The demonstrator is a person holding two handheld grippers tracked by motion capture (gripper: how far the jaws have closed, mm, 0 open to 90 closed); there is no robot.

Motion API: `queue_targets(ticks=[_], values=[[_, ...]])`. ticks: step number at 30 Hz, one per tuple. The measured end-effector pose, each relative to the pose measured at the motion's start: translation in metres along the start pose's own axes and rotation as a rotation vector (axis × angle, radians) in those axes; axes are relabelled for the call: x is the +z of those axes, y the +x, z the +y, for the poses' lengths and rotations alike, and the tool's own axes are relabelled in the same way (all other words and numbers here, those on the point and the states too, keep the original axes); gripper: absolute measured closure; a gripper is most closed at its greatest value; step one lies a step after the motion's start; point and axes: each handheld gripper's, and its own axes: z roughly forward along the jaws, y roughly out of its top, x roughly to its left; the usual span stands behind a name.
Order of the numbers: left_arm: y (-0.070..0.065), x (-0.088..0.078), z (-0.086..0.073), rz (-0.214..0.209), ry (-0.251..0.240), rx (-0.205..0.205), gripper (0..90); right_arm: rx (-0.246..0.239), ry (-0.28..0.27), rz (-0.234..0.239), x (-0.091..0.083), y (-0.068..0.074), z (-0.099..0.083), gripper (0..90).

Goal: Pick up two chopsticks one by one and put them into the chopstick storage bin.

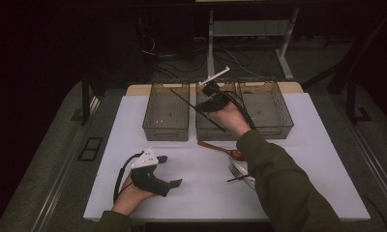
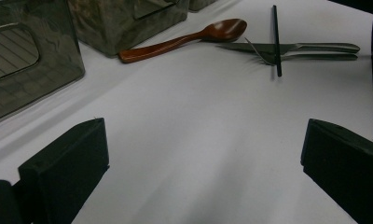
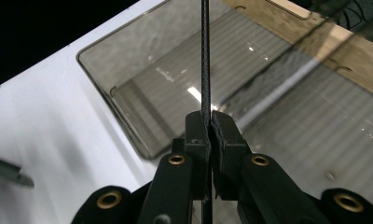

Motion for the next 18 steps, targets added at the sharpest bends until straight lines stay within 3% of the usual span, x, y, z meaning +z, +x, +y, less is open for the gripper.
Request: queue_targets(ticks=[18], values=[[0.0,-0.001,0.001,-0.007,-0.014,0.0,0.0,0.072,0.06,-0.028,0.056,0.01,0.043,84.8]])
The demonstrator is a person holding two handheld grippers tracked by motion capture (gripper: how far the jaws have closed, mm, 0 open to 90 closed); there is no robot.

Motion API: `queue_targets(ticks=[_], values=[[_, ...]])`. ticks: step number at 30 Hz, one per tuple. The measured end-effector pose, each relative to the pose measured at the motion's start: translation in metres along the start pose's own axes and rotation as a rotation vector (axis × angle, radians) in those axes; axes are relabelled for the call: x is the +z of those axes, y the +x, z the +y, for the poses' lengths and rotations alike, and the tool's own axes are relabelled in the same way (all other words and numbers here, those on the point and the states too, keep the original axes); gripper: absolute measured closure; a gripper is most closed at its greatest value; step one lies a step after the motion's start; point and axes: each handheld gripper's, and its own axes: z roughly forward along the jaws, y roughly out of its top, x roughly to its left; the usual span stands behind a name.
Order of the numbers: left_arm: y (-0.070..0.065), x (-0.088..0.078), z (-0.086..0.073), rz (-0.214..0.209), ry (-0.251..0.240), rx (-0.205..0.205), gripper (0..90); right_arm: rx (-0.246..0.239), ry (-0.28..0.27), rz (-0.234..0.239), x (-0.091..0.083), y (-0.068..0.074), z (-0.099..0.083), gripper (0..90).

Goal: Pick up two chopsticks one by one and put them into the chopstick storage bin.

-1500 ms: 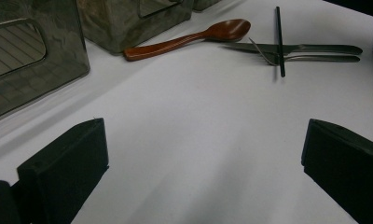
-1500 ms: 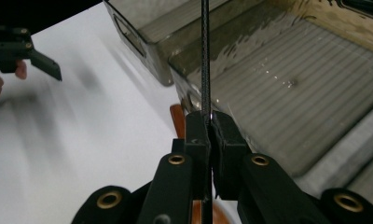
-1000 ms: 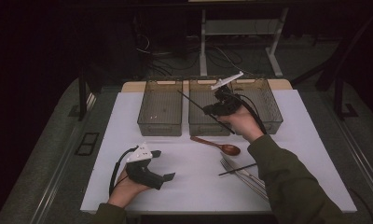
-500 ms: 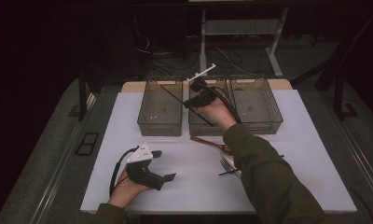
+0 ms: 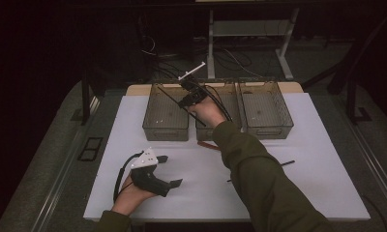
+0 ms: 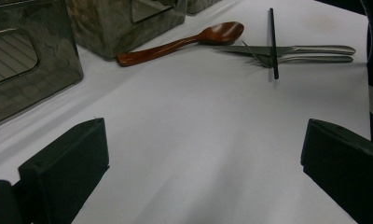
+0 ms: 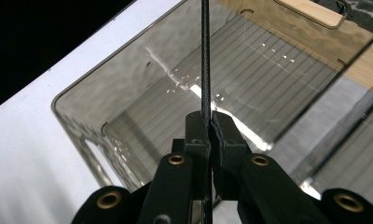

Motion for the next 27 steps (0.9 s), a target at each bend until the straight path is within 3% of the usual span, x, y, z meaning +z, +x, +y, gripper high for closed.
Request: queue_targets(ticks=[8,14,20,22,27], values=[[0.0,0.001,0.0,-0.007,-0.013,-0.007,0.0,0.016,0.032,-0.017,0.02,0.007,0.011,84.8],[-0.001,0.001,0.001,-0.013,-0.007,0.002,0.0,0.064,0.05,-0.03,0.032,0.004,0.016,84.7],[0.0,0.0,0.001,-0.016,-0.012,-0.002,0.0,0.055,0.069,-0.049,0.042,0.006,0.014,83.7],[-0.001,0.0,0.001,-0.015,-0.008,-0.001,0.0,0.049,0.058,-0.049,0.043,0.006,0.014,73.5],[0.0,0.001,0.001,-0.014,-0.008,0.007,0.0,0.018,0.027,-0.033,0.035,0.009,0.015,60.0]])
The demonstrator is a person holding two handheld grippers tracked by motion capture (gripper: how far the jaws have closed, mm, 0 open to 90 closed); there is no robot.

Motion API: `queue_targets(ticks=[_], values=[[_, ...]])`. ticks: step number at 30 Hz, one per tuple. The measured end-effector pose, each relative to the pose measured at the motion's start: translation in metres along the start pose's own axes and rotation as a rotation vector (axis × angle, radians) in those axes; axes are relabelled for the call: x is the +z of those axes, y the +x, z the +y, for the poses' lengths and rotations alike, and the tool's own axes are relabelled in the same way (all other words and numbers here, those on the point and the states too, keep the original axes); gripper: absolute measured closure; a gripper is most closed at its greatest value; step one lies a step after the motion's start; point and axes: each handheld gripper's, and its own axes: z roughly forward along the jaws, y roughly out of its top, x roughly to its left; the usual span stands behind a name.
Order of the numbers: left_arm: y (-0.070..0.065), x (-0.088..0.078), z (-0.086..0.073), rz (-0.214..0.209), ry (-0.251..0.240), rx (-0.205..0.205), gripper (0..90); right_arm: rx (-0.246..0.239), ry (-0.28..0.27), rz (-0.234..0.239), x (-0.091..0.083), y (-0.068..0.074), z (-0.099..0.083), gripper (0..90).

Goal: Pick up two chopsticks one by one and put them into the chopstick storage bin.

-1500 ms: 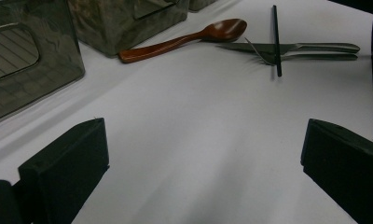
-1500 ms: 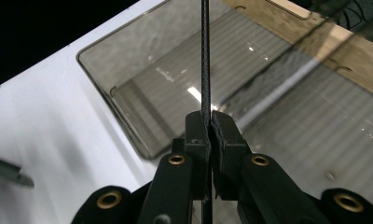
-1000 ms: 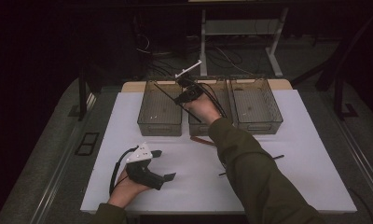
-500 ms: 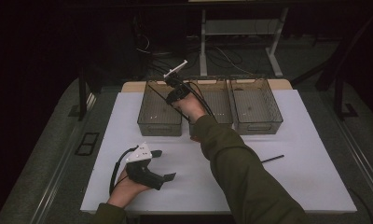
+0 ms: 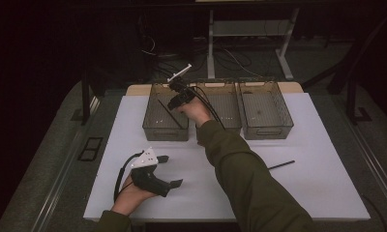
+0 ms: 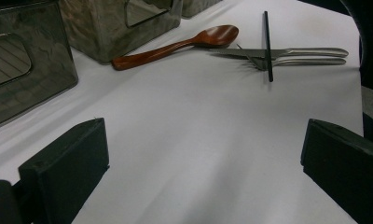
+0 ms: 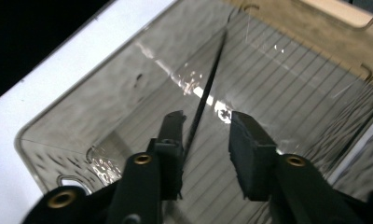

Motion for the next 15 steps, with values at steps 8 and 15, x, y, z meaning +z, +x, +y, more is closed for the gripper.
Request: queue_targets(ticks=[8,15], values=[[0.0,0.0,0.0,0.003,0.007,-0.002,0.0,-0.069,-0.063,0.046,-0.022,-0.001,-0.008,43.8],[0.0,0.0,-0.001,0.008,0.013,0.0,0.0,-0.144,-0.108,0.108,-0.047,-0.005,-0.026,39.5]])
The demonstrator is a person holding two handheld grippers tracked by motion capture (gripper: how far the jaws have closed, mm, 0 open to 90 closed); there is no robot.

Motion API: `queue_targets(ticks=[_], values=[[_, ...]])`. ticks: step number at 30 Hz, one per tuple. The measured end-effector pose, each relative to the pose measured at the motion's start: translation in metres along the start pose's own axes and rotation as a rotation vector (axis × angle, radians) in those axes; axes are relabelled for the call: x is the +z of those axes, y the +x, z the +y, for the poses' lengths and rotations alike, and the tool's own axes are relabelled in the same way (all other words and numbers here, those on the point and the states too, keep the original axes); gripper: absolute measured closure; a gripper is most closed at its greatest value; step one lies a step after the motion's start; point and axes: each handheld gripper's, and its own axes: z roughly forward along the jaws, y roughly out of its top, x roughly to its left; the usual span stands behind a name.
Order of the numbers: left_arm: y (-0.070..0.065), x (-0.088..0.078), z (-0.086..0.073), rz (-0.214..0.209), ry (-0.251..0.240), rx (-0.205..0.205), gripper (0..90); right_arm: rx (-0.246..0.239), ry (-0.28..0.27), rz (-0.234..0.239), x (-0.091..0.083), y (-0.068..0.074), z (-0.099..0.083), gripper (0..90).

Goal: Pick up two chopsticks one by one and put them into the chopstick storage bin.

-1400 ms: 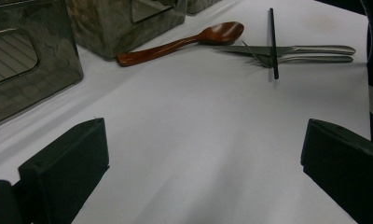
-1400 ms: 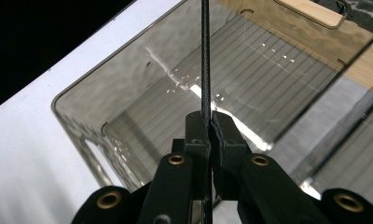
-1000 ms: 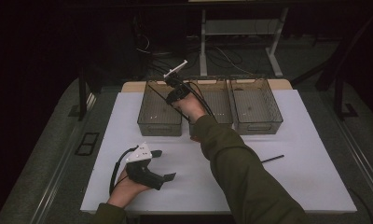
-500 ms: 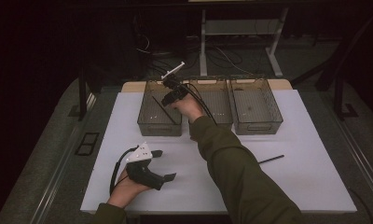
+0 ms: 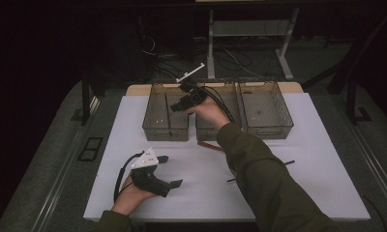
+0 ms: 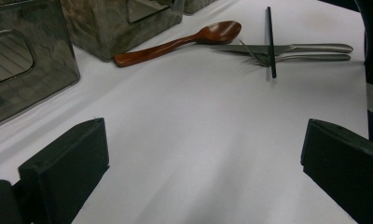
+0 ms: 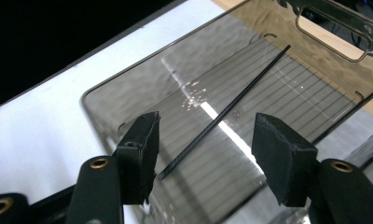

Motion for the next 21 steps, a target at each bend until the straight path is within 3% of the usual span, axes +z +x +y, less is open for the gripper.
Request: queue_targets(ticks=[12,21], values=[[0.0,-0.001,-0.002,0.009,0.006,0.0,0.0,-0.057,-0.1,0.075,-0.056,-0.004,-0.046,37.0],[0.001,-0.001,-0.004,0.009,0.012,0.002,0.0,-0.073,-0.162,0.095,-0.096,-0.008,-0.084,35.8]])
